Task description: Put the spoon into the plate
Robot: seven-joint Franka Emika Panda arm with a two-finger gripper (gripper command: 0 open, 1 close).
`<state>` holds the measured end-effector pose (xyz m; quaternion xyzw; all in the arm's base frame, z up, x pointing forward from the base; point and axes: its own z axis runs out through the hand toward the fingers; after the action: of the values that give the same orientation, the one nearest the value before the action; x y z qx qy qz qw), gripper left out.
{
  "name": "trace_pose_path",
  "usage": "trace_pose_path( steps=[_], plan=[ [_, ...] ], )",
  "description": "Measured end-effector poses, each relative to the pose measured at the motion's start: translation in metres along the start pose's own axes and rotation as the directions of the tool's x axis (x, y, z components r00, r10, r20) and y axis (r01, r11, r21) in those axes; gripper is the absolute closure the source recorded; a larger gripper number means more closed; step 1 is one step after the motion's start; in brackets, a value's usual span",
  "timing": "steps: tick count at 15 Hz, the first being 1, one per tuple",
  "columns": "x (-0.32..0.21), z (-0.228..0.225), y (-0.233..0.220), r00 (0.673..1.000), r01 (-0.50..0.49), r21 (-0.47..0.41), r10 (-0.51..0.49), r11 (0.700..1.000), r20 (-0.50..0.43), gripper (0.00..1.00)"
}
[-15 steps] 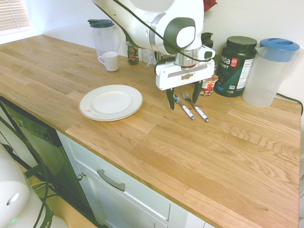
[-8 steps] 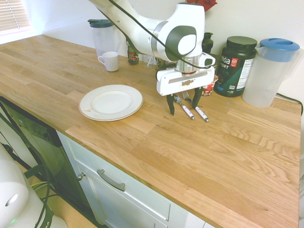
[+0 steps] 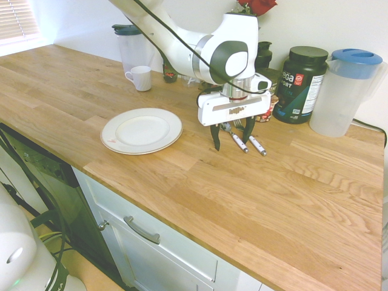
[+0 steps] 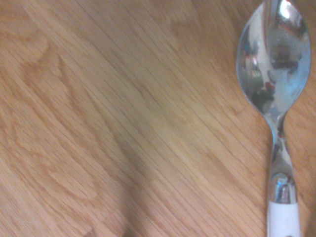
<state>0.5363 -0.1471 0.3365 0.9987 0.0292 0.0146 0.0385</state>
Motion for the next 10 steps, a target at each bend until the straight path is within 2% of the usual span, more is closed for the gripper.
trace_pose_path(
  steps=[10],
  plan=[
    [0.0006,0.0006,-0.0038,1.000,-0.015,-0.001,0.015,1.000,0.005,1.00]
  ],
)
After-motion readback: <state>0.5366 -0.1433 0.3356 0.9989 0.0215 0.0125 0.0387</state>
